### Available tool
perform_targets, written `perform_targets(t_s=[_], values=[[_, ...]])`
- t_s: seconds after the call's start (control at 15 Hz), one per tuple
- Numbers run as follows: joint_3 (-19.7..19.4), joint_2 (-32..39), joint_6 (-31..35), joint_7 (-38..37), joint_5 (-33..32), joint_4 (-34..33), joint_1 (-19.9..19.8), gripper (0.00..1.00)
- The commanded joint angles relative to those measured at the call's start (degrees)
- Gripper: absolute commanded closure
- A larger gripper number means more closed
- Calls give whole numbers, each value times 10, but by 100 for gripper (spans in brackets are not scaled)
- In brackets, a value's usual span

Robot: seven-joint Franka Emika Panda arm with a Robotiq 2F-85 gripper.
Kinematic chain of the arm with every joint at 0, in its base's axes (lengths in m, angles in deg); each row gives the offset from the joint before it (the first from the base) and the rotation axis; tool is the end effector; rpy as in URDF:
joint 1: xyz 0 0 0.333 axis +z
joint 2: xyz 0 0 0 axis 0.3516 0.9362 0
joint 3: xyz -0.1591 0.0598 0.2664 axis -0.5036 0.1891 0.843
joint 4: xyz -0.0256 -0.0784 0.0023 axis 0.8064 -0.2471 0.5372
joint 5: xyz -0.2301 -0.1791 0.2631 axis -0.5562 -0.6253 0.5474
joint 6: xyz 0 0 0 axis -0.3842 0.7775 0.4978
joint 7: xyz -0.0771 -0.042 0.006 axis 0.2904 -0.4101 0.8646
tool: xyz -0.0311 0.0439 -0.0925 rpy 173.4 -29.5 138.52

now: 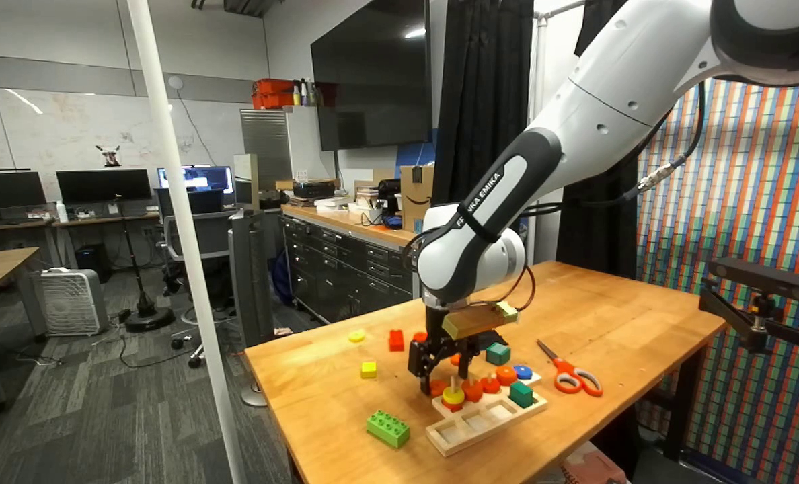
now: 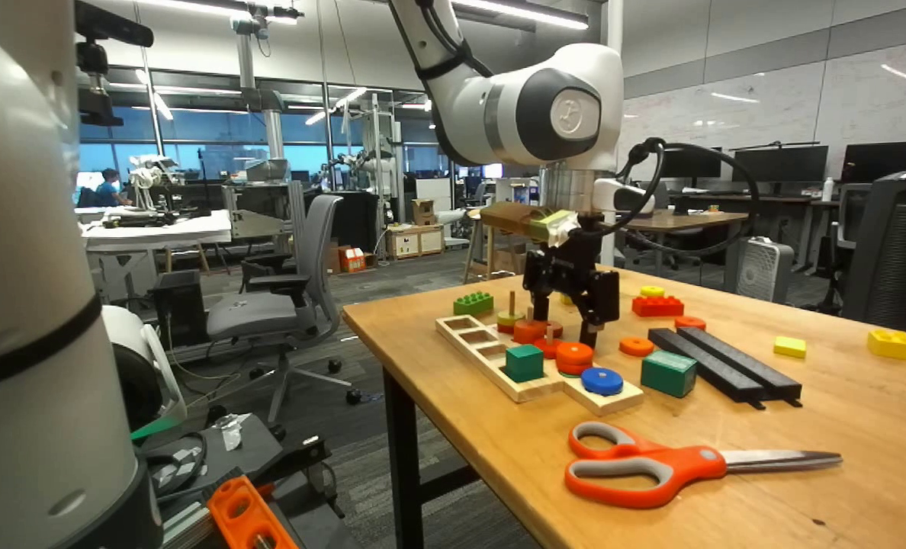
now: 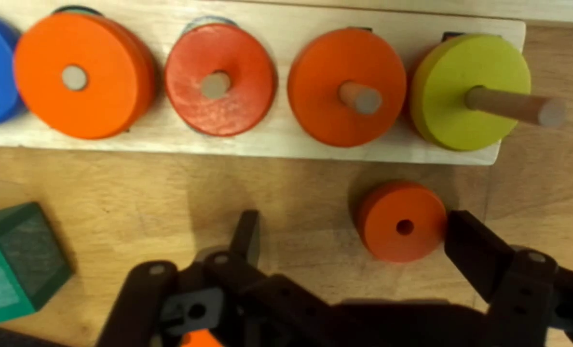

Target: Put the orange circle onto the wooden object.

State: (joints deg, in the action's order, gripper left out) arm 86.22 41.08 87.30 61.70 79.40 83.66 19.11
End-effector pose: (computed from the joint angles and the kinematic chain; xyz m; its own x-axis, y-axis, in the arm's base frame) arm 0.5084 -0.0203 0.2644 0.9716 -0.2356 -0.0217 -0.2361 -0.9714 -0.0256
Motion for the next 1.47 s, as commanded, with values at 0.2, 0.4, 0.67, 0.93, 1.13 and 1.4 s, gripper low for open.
perform_targets(t_s=[0.2, 0.4, 0.67, 0.93, 1.13, 1.4], values=[[0, -13, -24, 2, 10, 2, 4, 25], [0, -16, -30, 4, 13, 1, 3, 48], [0, -19, -34, 3, 15, 0, 3, 80], [-2, -28, -44, -3, 7, 0, 3, 81], [-7, -51, -53, -9, 2, 1, 0, 82], [-13, -87, -55, -19, -5, 3, -2, 82]])
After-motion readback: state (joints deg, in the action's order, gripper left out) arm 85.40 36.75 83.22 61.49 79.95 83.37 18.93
